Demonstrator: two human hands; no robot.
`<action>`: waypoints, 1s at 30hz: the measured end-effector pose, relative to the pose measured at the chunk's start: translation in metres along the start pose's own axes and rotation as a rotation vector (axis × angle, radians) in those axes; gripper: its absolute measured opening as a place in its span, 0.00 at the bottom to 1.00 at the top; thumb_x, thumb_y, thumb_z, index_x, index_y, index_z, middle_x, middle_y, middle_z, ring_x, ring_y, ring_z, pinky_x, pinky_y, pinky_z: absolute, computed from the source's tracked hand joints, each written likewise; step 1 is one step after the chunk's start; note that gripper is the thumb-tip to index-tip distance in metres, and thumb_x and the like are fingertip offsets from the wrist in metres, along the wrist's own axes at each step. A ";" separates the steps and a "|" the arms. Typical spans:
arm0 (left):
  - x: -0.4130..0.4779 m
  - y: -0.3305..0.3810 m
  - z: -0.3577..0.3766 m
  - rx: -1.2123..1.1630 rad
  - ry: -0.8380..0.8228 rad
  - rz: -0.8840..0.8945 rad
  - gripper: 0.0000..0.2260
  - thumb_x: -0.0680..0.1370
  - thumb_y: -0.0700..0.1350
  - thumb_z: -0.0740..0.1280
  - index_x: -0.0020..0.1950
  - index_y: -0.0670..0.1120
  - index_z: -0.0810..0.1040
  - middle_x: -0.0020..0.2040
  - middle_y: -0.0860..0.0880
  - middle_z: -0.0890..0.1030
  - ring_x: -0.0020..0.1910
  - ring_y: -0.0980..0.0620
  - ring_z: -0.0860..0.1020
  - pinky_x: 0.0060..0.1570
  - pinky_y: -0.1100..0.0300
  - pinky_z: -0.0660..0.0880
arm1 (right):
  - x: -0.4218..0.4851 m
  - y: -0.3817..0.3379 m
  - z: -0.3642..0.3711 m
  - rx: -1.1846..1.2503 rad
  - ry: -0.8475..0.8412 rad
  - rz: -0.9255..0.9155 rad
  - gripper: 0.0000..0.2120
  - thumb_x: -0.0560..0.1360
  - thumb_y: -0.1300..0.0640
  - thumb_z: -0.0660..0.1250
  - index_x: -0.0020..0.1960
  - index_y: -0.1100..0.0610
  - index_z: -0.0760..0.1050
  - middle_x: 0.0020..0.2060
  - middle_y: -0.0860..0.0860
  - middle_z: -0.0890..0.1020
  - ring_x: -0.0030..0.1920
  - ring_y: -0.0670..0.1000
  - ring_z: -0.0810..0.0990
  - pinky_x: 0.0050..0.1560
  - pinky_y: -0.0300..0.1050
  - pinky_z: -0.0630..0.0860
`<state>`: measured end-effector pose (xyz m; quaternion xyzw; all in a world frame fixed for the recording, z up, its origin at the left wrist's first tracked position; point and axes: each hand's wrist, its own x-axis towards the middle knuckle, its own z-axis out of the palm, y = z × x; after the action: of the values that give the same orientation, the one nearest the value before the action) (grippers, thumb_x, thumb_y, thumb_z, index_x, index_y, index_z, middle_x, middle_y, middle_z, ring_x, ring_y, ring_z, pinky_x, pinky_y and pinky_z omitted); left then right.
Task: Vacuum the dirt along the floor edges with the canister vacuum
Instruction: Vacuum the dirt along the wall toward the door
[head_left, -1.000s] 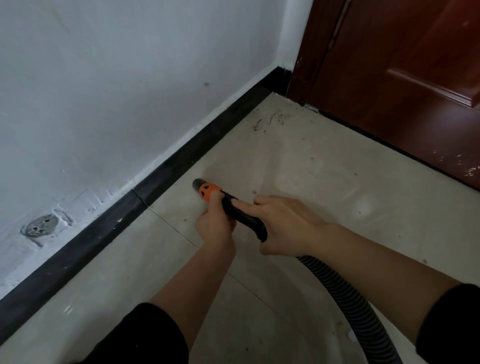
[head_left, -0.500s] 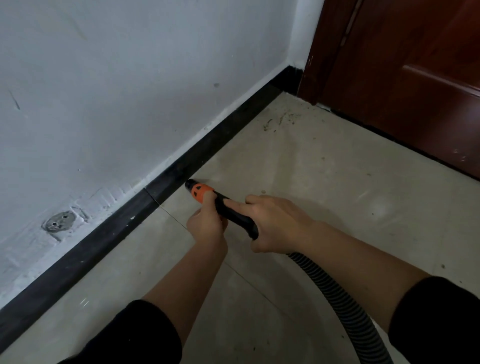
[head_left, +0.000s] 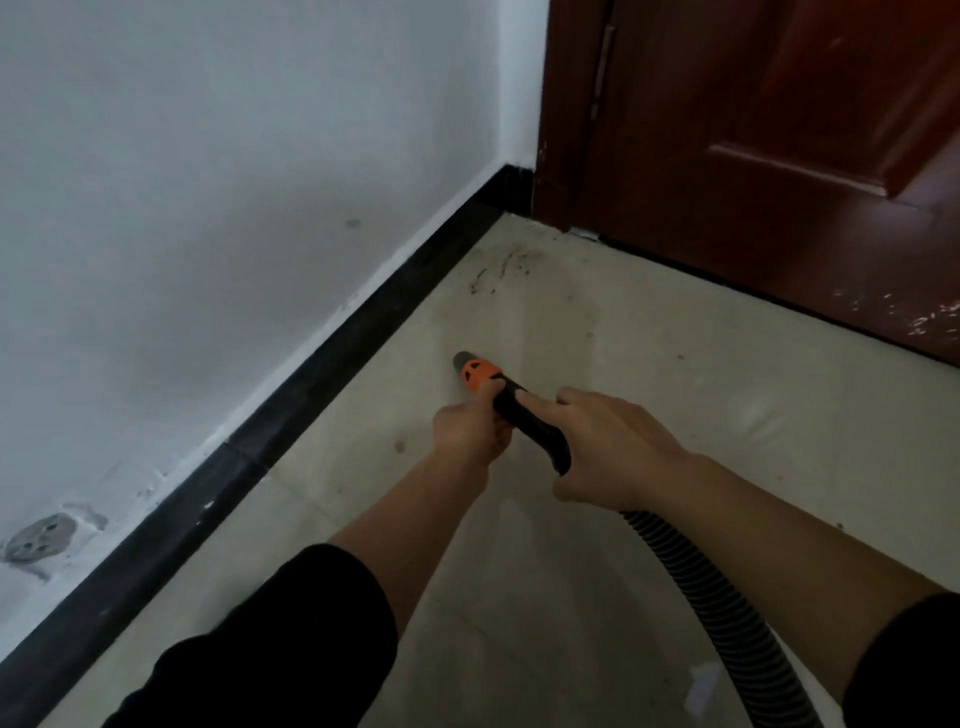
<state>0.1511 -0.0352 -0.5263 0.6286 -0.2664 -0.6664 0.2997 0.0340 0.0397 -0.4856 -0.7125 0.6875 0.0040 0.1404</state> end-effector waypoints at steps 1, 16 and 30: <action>0.002 0.000 0.009 0.020 -0.022 -0.003 0.12 0.76 0.46 0.71 0.39 0.37 0.77 0.27 0.46 0.73 0.23 0.53 0.72 0.32 0.60 0.72 | -0.002 0.008 0.001 0.009 0.008 0.024 0.45 0.67 0.51 0.71 0.76 0.40 0.48 0.42 0.47 0.66 0.36 0.48 0.67 0.29 0.40 0.59; 0.068 0.059 0.076 0.228 -0.198 -0.018 0.14 0.77 0.44 0.71 0.54 0.33 0.77 0.40 0.39 0.82 0.36 0.48 0.82 0.31 0.61 0.79 | 0.050 0.062 -0.017 0.155 0.010 0.208 0.47 0.68 0.52 0.73 0.78 0.43 0.47 0.46 0.47 0.66 0.44 0.49 0.68 0.39 0.43 0.65; 0.098 0.073 0.074 0.056 -0.142 0.011 0.10 0.76 0.45 0.72 0.40 0.40 0.79 0.40 0.42 0.83 0.37 0.50 0.82 0.35 0.63 0.79 | 0.099 0.062 -0.029 0.137 -0.016 0.181 0.49 0.66 0.52 0.74 0.78 0.42 0.48 0.46 0.49 0.70 0.43 0.51 0.72 0.38 0.45 0.72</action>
<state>0.0789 -0.1583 -0.5337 0.5865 -0.3089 -0.6998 0.2662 -0.0273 -0.0643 -0.4897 -0.6362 0.7465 -0.0249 0.1935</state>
